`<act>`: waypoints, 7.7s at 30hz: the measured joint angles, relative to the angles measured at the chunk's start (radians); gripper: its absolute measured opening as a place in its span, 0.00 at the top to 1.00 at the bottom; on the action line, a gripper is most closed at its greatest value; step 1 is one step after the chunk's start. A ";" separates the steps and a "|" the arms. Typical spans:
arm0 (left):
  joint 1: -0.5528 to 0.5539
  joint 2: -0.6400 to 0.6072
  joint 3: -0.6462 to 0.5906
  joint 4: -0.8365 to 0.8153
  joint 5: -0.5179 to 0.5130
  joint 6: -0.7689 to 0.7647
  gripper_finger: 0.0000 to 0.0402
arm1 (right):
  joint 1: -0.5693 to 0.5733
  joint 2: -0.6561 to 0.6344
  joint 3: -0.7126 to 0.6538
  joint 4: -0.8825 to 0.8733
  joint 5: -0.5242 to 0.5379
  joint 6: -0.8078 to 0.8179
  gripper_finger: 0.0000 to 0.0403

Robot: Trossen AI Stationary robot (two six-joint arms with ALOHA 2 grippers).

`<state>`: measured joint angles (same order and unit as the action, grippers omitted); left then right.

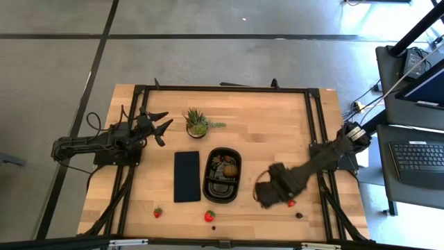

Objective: Pick and placing Produce into tupperware
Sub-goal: Put the red strawberry into the black bin, then put the black raspberry into the black bin

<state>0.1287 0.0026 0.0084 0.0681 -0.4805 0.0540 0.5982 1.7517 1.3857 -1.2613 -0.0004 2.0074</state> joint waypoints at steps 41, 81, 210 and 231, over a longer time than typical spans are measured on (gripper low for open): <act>0.000 0.000 0.000 0.000 0.004 -0.062 0.57 | 0.227 -0.200 -0.386 0.255 -0.073 0.343 0.31; 0.000 0.000 0.000 0.000 0.003 -0.097 0.57 | 0.221 -0.105 -0.556 0.591 -0.093 0.340 0.44; 0.000 0.005 0.000 0.000 0.004 -0.070 0.57 | 0.122 0.079 0.104 0.029 0.053 -0.196 0.05; 0.000 0.005 0.000 0.000 0.004 -0.079 0.57 | 0.320 0.078 -0.138 0.216 -0.047 0.109 0.05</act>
<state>0.1286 0.0074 0.0082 0.0681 -0.4767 -0.0254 0.9184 1.8301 1.2477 -1.0454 -0.0475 2.1162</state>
